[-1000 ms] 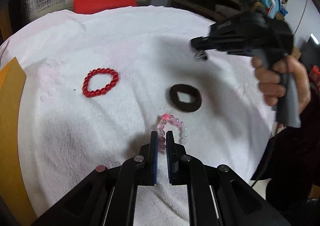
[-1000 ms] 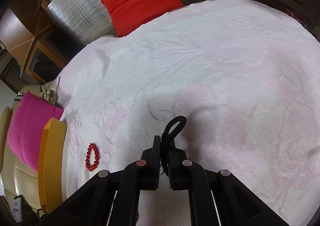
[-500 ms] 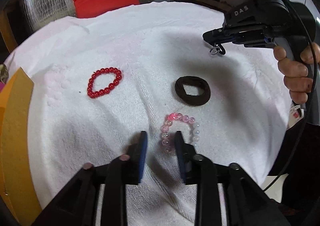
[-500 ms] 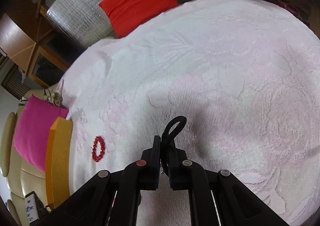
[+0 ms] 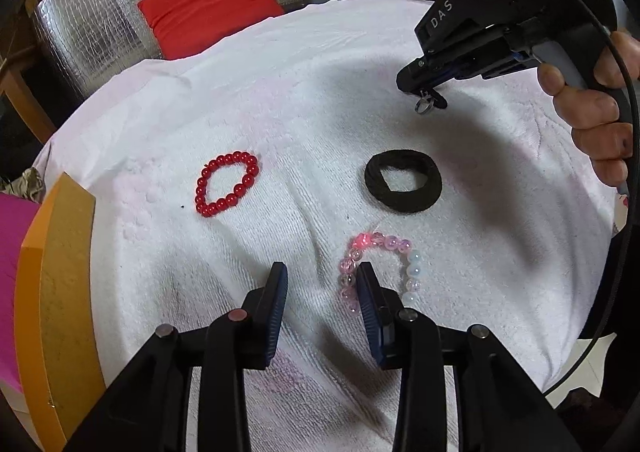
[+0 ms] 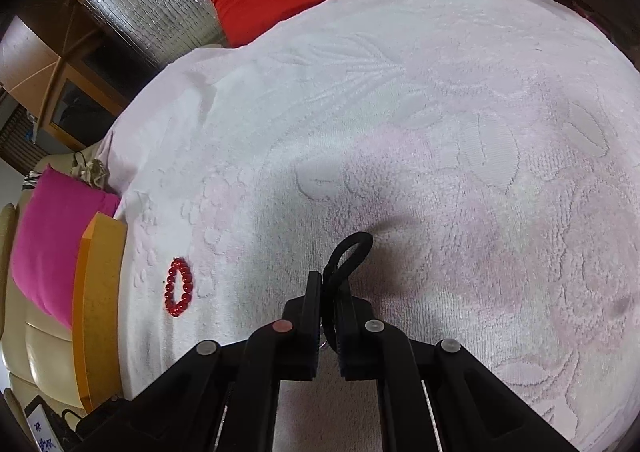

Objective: Organize jewelry

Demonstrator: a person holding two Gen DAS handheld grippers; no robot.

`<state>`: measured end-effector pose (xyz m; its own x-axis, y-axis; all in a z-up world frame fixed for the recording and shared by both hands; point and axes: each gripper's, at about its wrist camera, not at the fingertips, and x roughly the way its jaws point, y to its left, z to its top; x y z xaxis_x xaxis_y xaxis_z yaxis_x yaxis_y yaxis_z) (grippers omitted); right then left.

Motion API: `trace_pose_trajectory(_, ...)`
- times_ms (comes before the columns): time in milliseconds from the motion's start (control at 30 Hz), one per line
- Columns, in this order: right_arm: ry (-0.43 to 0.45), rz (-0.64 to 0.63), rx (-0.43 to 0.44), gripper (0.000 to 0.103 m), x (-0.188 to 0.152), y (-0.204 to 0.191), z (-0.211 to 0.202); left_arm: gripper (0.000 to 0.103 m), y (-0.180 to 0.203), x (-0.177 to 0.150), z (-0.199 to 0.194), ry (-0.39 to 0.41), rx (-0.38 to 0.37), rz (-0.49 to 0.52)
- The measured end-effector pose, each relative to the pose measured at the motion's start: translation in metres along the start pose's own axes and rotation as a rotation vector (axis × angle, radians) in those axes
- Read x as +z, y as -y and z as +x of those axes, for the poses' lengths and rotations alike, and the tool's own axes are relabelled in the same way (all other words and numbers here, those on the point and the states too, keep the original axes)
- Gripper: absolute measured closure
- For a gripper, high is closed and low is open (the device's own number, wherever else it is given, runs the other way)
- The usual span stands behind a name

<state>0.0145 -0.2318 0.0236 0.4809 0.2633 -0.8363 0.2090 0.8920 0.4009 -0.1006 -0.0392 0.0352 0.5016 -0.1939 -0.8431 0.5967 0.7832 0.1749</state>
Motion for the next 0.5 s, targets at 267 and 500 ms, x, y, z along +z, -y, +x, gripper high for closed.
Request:
trace_pose_trajectory(267,-0.017,-0.004,-0.008,0.096,0.0014,0.0007,0.0061,0.063,0.0003,0.0009,0.0022,0.003,0.041,0.034)
trace_pose_trajectory(500,-0.019,-0.006,-0.009,0.096,0.0015,0.0002,0.0066,0.062,0.0018,0.0004,0.0017,0.005,0.05,0.044)
